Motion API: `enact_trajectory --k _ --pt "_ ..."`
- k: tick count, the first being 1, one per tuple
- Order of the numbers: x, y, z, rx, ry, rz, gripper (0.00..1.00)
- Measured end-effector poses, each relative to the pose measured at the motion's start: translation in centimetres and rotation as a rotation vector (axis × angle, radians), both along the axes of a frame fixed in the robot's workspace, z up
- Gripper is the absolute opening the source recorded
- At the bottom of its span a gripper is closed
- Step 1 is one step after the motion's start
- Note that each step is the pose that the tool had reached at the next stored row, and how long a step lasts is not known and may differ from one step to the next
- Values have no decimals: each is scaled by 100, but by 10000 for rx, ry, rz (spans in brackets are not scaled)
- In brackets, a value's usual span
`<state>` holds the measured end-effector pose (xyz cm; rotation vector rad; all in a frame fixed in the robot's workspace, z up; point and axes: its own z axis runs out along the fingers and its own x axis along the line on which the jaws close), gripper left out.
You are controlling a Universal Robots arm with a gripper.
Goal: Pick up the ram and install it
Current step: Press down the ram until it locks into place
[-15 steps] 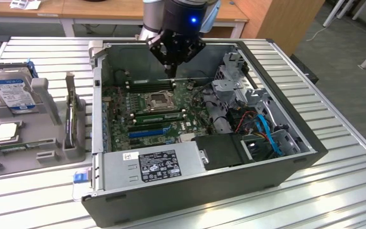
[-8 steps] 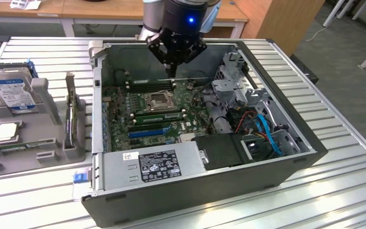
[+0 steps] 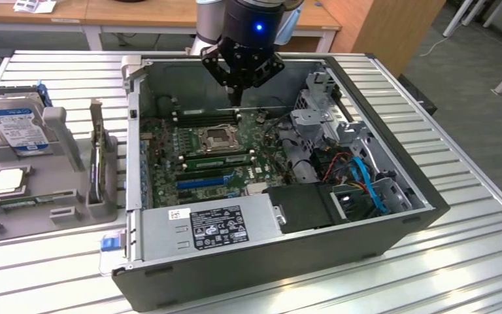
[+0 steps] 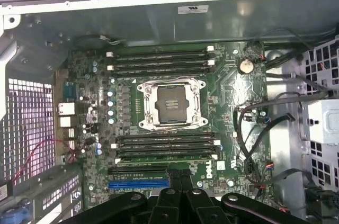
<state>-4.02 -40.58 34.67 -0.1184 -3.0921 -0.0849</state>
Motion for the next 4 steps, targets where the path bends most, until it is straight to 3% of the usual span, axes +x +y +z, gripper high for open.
enact_trajectory --k 4 --pt "0 0 1 -1 0 -1 11"
